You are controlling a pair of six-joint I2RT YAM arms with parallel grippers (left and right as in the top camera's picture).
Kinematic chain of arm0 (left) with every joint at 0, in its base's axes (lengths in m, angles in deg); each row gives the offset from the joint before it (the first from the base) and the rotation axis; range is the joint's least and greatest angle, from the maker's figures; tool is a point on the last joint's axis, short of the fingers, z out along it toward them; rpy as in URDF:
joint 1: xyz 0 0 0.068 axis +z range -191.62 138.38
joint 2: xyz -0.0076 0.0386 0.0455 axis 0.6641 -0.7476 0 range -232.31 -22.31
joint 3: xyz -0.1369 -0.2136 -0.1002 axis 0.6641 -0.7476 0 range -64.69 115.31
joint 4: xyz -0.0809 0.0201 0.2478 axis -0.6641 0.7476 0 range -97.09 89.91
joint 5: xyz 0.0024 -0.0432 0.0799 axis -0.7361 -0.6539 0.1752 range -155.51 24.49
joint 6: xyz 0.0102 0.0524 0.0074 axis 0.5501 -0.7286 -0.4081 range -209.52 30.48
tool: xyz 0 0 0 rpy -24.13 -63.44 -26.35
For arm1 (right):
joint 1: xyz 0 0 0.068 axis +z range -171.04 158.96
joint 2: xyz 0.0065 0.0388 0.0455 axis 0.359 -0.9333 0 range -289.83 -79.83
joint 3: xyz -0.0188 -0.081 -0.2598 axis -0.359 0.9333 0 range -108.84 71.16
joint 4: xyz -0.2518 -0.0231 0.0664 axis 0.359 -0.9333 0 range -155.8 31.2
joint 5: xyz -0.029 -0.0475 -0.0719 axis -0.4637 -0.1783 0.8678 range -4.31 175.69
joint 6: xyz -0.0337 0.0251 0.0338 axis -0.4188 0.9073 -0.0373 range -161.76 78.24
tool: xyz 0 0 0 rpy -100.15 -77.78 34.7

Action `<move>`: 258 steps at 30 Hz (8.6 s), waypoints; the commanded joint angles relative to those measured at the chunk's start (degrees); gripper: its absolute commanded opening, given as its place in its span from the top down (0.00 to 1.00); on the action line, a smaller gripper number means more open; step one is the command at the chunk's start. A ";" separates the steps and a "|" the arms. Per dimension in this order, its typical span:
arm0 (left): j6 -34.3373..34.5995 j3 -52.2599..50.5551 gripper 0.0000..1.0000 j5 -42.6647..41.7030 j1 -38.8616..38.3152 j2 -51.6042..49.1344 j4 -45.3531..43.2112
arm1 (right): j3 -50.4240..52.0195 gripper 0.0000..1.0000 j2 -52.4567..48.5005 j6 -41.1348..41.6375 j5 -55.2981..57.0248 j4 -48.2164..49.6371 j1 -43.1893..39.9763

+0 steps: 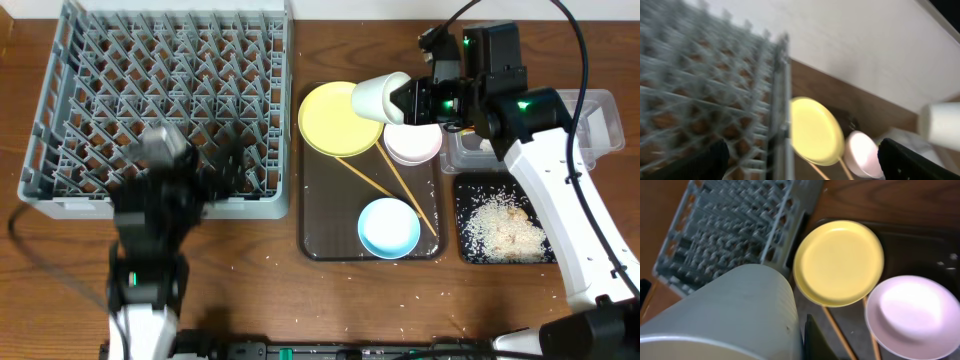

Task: Sort waste into correct bins and load items into the dishwasher
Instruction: 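Move the white cup toward the left gripper over the rack, then grasp the white cup with left gripper and release right gripper, then lower the white cup into the dish rack with left gripper, then reach left gripper over the tray toward the pale pink plate, then grasp the rim of the pale pink plate with left gripper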

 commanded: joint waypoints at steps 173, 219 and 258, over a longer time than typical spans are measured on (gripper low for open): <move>3.56 46.69 0.19 9.14 -24.39 -36.22 48.43 | -0.92 0.02 8.72 -2.51 5.95 3.37 -11.67; 7.78 61.81 0.33 17.33 -40.26 -66.42 36.37 | -0.81 0.01 10.08 -3.82 7.54 -6.58 -16.02; 15.19 61.55 0.47 19.69 -42.10 -78.03 28.55 | -0.81 0.01 10.08 -3.85 7.54 -6.71 -16.02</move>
